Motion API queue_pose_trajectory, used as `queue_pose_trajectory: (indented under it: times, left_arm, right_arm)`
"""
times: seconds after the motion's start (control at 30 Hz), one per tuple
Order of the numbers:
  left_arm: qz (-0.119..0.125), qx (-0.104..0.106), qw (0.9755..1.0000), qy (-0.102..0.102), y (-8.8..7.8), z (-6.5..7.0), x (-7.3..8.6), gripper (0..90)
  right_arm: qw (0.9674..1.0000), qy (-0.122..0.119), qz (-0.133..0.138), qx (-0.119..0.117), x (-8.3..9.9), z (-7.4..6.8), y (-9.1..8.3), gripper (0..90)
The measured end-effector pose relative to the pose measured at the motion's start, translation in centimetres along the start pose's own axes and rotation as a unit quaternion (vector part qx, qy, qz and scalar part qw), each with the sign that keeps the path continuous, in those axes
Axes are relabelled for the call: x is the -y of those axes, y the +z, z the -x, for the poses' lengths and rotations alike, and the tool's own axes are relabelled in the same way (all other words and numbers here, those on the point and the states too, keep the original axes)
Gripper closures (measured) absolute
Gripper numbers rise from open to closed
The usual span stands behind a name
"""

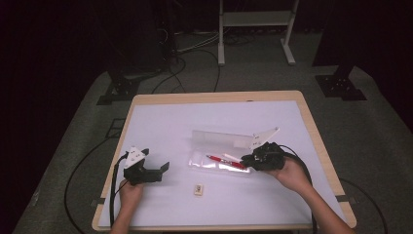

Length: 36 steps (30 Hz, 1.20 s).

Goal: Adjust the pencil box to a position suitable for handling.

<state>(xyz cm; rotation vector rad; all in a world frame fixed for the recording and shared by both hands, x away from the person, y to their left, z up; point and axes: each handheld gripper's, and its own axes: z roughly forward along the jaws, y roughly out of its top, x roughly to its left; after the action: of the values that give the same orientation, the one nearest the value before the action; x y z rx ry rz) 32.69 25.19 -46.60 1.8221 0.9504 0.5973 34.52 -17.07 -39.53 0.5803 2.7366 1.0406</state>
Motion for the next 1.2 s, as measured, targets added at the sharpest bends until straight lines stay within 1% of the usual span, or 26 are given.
queue_pose_trajectory:
  times: [0.5,0.83,0.9,1.1,1.13,1.17,1.2]
  left_arm:
    - [0.000,0.000,1.0000,0.000,0.0,0.0,0.0,0.0]
    - [0.000,0.000,1.0000,-0.001,0.0,0.0,0.0,0.0]
    - [0.001,0.000,1.0000,0.000,0.0,0.0,0.0,0.0]
    - [0.001,0.001,1.0000,0.001,0.0,0.0,0.0,0.0]
    - [0.000,0.001,1.0000,0.000,0.0,0.0,0.0,0.0]
    - [0.000,0.001,1.0000,-0.001,0.0,0.0,0.0,0.0]
    - [0.000,0.001,1.0000,-0.001,0.0,0.0,0.0,0.0]
  right_arm:
    - [0.9999,-0.007,-0.001,-0.009,-0.9,0.0,1.2,78.2]
    - [0.9997,-0.019,-0.003,-0.014,-1.9,-0.1,2.0,78.2]
    - [0.9997,-0.018,-0.008,-0.015,-2.1,-0.2,2.3,78.2]
    - [0.9995,-0.024,-0.007,-0.017,-2.5,-0.2,2.7,78.2]
    - [0.9996,-0.022,-0.009,-0.017,-2.6,-0.3,2.7,78.2]
    - [0.9994,-0.028,-0.008,-0.020,-2.7,-0.3,2.9,78.2]
    - [0.9994,-0.028,-0.008,-0.020,-2.7,-0.3,2.9,78.2]
